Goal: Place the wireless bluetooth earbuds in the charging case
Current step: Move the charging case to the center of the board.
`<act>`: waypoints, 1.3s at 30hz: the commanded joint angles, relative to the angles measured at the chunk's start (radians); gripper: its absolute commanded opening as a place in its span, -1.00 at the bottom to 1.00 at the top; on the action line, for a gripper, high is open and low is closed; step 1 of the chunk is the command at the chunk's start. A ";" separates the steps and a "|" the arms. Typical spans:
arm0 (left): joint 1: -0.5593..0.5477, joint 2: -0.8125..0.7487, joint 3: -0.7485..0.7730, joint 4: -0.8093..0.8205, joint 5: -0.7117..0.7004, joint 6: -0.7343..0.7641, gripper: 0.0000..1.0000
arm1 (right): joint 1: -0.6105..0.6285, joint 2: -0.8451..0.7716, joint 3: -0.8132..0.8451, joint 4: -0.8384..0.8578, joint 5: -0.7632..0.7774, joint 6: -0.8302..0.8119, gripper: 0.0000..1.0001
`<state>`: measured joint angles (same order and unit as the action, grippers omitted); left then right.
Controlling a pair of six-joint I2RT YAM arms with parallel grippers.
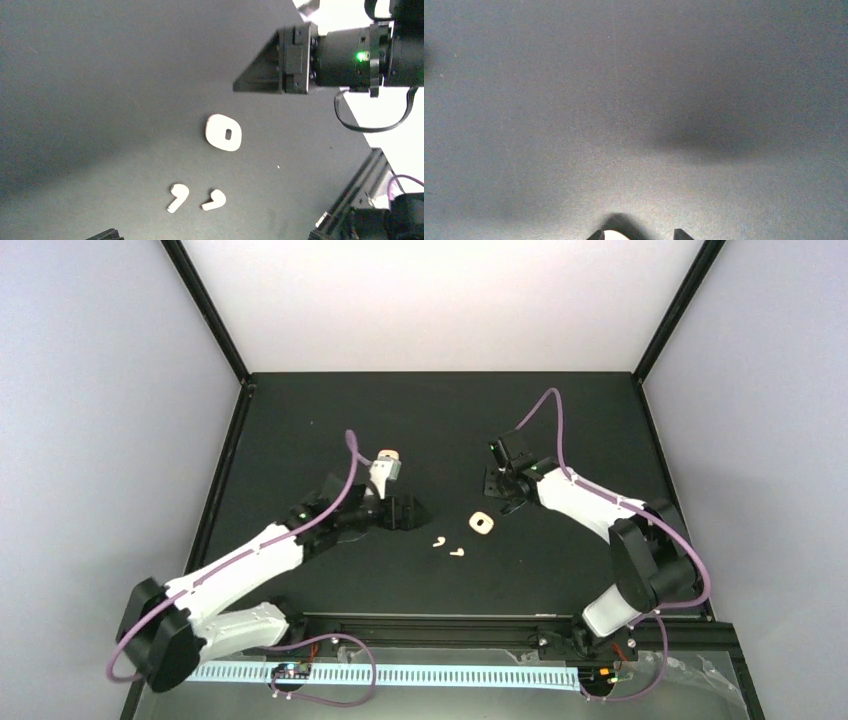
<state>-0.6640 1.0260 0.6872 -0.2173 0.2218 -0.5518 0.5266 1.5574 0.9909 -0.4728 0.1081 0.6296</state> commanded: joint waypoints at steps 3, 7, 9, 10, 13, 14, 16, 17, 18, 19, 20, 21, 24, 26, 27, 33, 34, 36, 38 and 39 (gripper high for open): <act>-0.075 0.167 0.074 0.119 0.106 -0.151 0.98 | -0.030 0.065 -0.065 0.154 -0.152 -0.106 -0.41; -0.086 0.244 0.098 0.185 0.141 -0.189 0.97 | -0.030 0.075 -0.117 0.180 -0.154 -0.076 -0.48; -0.088 0.298 0.118 0.213 0.166 -0.196 0.98 | -0.030 0.073 -0.149 0.196 -0.164 -0.069 -0.51; -0.091 0.318 0.129 0.219 0.169 -0.201 0.98 | -0.030 0.075 -0.163 0.200 -0.166 -0.067 -0.51; -0.091 0.376 0.164 0.217 0.185 -0.218 0.98 | -0.030 0.074 -0.213 0.222 -0.177 -0.060 -0.55; -0.093 0.394 0.175 0.211 0.188 -0.225 0.97 | -0.030 0.069 -0.233 0.232 -0.181 -0.056 -0.56; -0.093 0.438 0.197 0.200 0.191 -0.237 0.97 | -0.030 0.054 -0.269 0.253 -0.192 -0.041 -0.57; -0.094 0.459 0.206 0.191 0.191 -0.243 0.97 | -0.029 0.046 -0.287 0.262 -0.200 -0.030 -0.57; -0.094 0.478 0.214 0.182 0.191 -0.249 0.97 | -0.030 0.037 -0.310 0.272 -0.209 -0.019 -0.58; -0.094 0.499 0.220 0.172 0.192 -0.255 0.94 | -0.029 0.031 -0.325 0.280 -0.219 -0.006 -0.58; -0.095 0.520 0.228 0.169 0.198 -0.260 0.90 | -0.028 0.019 -0.339 0.288 -0.230 0.005 -0.59; -0.097 0.541 0.234 0.167 0.205 -0.264 0.87 | -0.027 0.008 -0.350 0.295 -0.238 0.015 -0.59; -0.107 0.593 0.258 0.169 0.223 -0.276 0.77 | -0.021 -0.022 -0.377 0.307 -0.252 0.029 -0.59; -0.116 0.622 0.272 0.172 0.226 -0.280 0.74 | -0.017 -0.041 -0.386 0.307 -0.259 0.031 -0.60; -0.118 0.637 0.283 0.171 0.230 -0.281 0.72 | -0.016 -0.050 -0.391 0.306 -0.260 0.031 -0.60; -0.132 0.712 0.327 0.167 0.237 -0.314 0.65 | -0.016 -0.110 -0.414 0.292 -0.272 0.038 -0.60; -0.132 0.721 0.330 0.166 0.237 -0.317 0.64 | -0.016 -0.118 -0.416 0.289 -0.272 0.039 -0.60; -0.133 0.738 0.336 0.165 0.235 -0.317 0.62 | -0.016 -0.133 -0.419 0.284 -0.274 0.039 -0.60; -0.132 0.760 0.352 0.142 0.225 -0.309 0.60 | -0.016 -0.147 -0.420 0.278 -0.277 0.041 -0.60; -0.132 0.770 0.366 0.127 0.220 -0.300 0.59 | -0.016 -0.153 -0.420 0.274 -0.279 0.043 -0.60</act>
<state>-0.7895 1.7546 0.9936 -0.0463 0.4389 -0.8436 0.5045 1.4311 0.5869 -0.1402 -0.1558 0.6609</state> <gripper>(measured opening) 0.803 0.201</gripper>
